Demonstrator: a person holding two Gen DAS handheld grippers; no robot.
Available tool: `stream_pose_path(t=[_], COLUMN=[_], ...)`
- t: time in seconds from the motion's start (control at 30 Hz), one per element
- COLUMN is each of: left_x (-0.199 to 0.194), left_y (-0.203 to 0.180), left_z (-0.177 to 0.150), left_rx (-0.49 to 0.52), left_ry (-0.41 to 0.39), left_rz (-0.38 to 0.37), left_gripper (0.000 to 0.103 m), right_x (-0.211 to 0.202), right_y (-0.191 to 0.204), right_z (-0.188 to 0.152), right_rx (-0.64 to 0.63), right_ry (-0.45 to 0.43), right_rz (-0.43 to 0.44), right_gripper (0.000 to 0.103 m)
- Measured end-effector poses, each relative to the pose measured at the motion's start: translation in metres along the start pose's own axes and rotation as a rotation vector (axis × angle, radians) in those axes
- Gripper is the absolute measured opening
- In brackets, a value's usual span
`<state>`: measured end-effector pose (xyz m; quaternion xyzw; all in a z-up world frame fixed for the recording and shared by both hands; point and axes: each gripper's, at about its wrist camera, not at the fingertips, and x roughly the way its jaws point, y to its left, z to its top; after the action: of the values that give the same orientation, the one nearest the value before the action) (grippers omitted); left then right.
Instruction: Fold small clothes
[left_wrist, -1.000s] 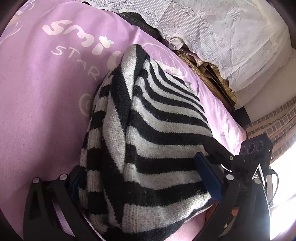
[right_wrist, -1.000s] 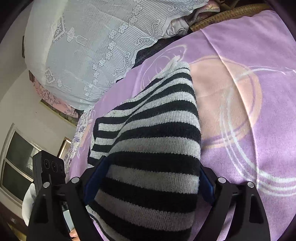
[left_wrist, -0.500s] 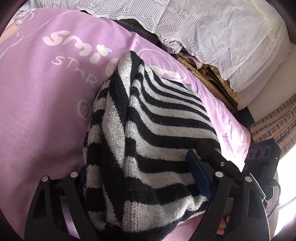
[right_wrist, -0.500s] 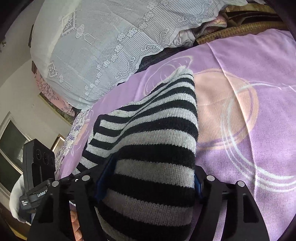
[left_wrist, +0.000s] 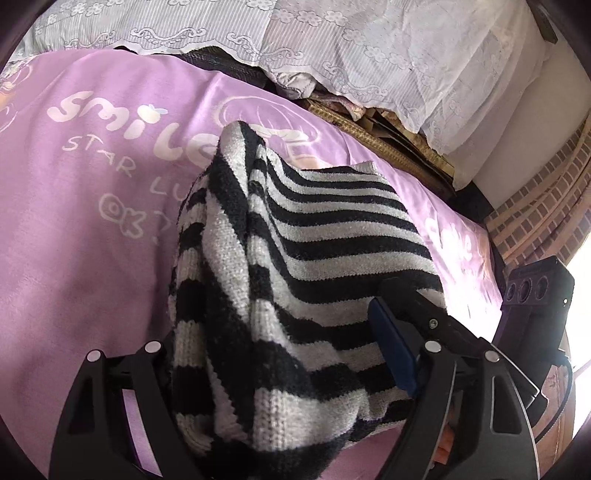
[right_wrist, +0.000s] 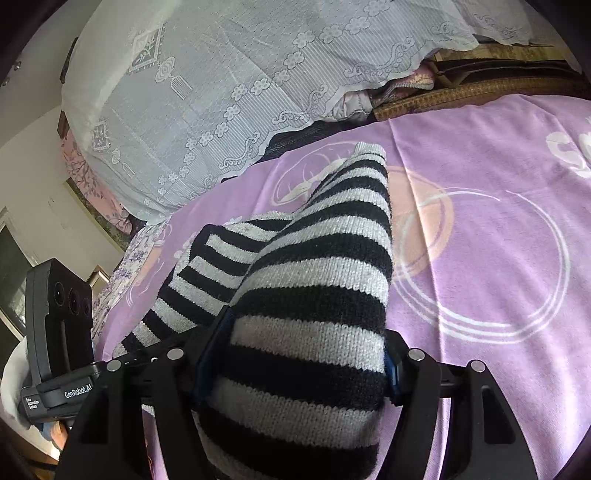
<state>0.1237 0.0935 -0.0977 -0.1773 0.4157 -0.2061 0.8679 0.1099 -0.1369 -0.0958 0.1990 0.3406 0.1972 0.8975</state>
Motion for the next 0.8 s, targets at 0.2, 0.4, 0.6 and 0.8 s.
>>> stream_pose_path(t=[0.2,0.4,0.6,0.8], left_x=[0.004,0.007,0.017,0.033], left_y=[-0.036,-0.086,-0.139,-0.199], left_z=[-0.022,-0.052,-0.077,-0.091], left_rx=[0.081,0.202,0.304,0.372], left_ry=[0.041,0.067,0.105,0.138], left_rz=[-0.027,-0.051,-0.071,-0.108], left_gripper=[0.078,0.078,0.077,0.076], right_x=[-0.043,-0.097,-0.148,-0.201], right_y=[-0.022,-0.050,-0.084,-0.122], right_z=[-0.013,-0.034,-0.048,-0.052], right_rx=[0.017,0.040,0.078,0.114], right_ry=[-0.019,-0.055,-0.092,-0.162], right_rz=[-0.031,-0.077,-0.134,-0.195], right_gripper=[0.067,0.066,0.066,0.065])
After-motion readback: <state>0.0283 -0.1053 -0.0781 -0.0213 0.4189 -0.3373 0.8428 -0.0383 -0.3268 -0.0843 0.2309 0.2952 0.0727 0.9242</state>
